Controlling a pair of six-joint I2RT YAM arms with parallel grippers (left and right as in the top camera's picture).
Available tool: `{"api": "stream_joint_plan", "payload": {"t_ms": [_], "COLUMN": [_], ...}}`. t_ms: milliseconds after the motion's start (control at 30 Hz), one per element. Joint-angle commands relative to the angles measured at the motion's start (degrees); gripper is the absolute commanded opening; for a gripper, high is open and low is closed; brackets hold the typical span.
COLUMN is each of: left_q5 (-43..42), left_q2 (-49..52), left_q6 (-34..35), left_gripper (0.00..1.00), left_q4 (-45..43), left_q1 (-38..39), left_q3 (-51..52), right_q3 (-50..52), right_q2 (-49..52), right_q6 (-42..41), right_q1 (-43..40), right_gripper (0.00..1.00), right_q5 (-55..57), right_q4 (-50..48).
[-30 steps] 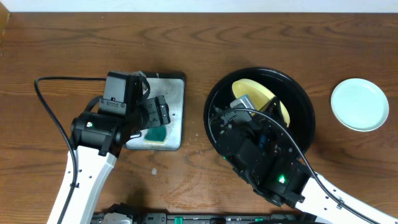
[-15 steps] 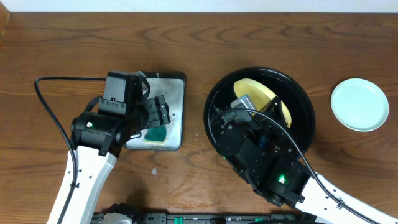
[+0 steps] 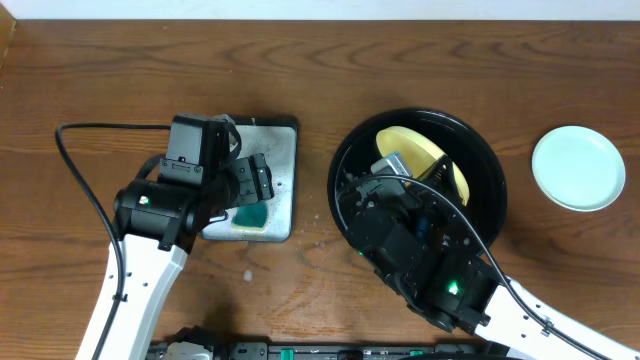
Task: Clean dirty plates on tray and stack at the side
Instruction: 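Lift the yellow plate rim with right gripper and tilt it upright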
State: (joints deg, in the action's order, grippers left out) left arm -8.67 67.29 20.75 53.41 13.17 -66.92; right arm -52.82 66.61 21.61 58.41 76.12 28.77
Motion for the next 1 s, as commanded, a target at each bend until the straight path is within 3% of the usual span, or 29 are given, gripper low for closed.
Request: {"api": "stream_joint_plan", "payload": {"t_ms": [0,967], "left_q5": [0.1,0.1], "left_q2": [0.0,0.0], "left_q6": [-0.4,-0.4], "left_gripper": [0.84,0.84], "left_q4": [0.1,0.1], "left_q1": [-0.4,-0.4], "left_q3": [-1.2,-1.2], "right_q3": [-0.8,-0.8], "right_q2": [-0.7,-0.7], "right_q6": [0.8,0.7], "right_q1": [0.6,0.6], "right_gripper": [0.01,0.01], "right_q5": [1.9,1.6], "right_q4": [-0.3,-0.3]}}
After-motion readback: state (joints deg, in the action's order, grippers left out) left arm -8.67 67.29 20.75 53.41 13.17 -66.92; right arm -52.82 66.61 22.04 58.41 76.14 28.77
